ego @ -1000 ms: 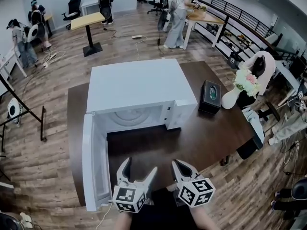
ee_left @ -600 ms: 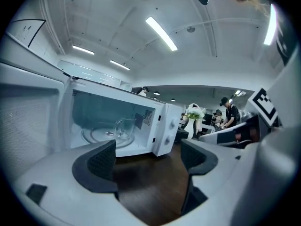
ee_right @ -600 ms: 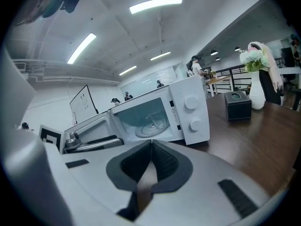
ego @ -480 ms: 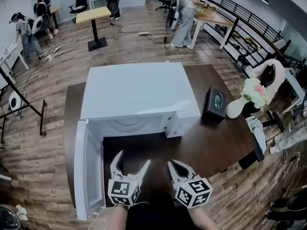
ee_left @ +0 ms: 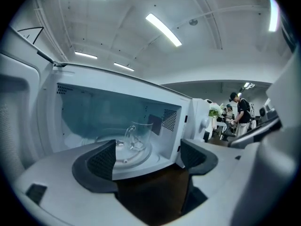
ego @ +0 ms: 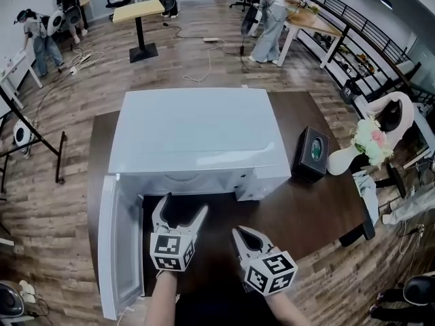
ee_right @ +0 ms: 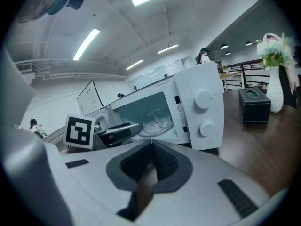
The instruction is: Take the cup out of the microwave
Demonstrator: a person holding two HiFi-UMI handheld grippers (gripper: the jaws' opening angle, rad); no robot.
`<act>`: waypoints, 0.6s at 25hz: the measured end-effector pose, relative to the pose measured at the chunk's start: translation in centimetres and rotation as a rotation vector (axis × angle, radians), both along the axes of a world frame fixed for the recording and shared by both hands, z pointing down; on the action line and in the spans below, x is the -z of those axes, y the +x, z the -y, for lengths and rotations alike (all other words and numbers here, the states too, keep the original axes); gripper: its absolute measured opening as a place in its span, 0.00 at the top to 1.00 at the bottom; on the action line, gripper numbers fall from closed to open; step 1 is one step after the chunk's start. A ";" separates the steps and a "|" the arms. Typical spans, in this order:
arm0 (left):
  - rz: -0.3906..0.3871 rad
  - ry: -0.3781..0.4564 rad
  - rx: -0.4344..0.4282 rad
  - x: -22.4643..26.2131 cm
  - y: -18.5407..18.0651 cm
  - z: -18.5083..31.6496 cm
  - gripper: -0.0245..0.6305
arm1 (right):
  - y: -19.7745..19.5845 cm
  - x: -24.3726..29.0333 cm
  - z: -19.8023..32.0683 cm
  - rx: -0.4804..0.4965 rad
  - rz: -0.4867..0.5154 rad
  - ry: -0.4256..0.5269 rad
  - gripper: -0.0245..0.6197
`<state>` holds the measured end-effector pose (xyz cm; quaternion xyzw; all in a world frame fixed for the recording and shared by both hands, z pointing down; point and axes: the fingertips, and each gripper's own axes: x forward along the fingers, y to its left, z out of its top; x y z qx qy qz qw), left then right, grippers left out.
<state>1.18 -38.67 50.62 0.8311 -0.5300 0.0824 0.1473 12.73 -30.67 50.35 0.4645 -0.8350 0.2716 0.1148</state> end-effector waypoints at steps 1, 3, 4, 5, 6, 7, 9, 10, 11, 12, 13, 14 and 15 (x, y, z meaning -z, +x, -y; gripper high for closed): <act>0.004 0.003 0.004 -0.1 -0.1 0.6 0.34 | -0.2 0.0 0.3 0.011 -0.004 0.000 0.97; 0.014 0.006 0.009 -0.3 -0.2 1.9 0.34 | -0.5 -0.1 0.8 0.031 -0.009 0.001 0.97; 0.014 0.007 0.013 -0.4 -0.3 2.6 0.34 | -0.7 -0.1 1.0 0.040 -0.010 0.001 0.97; 0.009 0.007 0.017 -0.5 -0.3 3.3 0.34 | -0.7 -0.2 1.3 0.048 -0.011 0.000 0.97; -0.001 0.006 0.022 -0.7 -0.3 4.0 0.34 | -0.8 -0.2 1.5 0.056 -0.013 0.000 0.97; -0.008 0.006 0.027 -0.8 -0.4 4.6 0.34 | -0.8 -0.4 1.6 0.062 -0.015 -0.002 0.97; -0.002 0.007 0.033 -1.3 -0.6 5.9 0.34 | -0.9 -0.7 1.9 0.071 -0.016 -0.008 0.97; 0.010 0.007 0.032 -1.6 -0.6 6.5 0.34 | -0.9 -0.9 2.0 0.074 -0.016 -0.012 0.97; 0.022 0.008 0.030 -1.8 -0.7 7.1 0.34 | -0.9 -1.0 2.1 0.076 -0.016 -0.015 0.97; 0.030 0.010 0.027 -2.0 -0.7 7.6 0.34 | -0.9 -1.2 2.1 0.079 -0.017 -0.019 0.97; 0.035 0.014 0.024 -2.1 -0.6 8.1 0.34 | -0.9 -1.3 2.1 0.082 -0.020 -0.023 0.97; 0.037 0.019 0.019 -2.2 -0.6 8.6 0.34 | -0.8 -1.5 2.2 0.085 -0.023 -0.027 0.97; 0.037 0.023 0.013 -2.2 -0.5 9.1 0.34 | -0.8 -1.7 2.2 0.087 -0.025 -0.032 0.97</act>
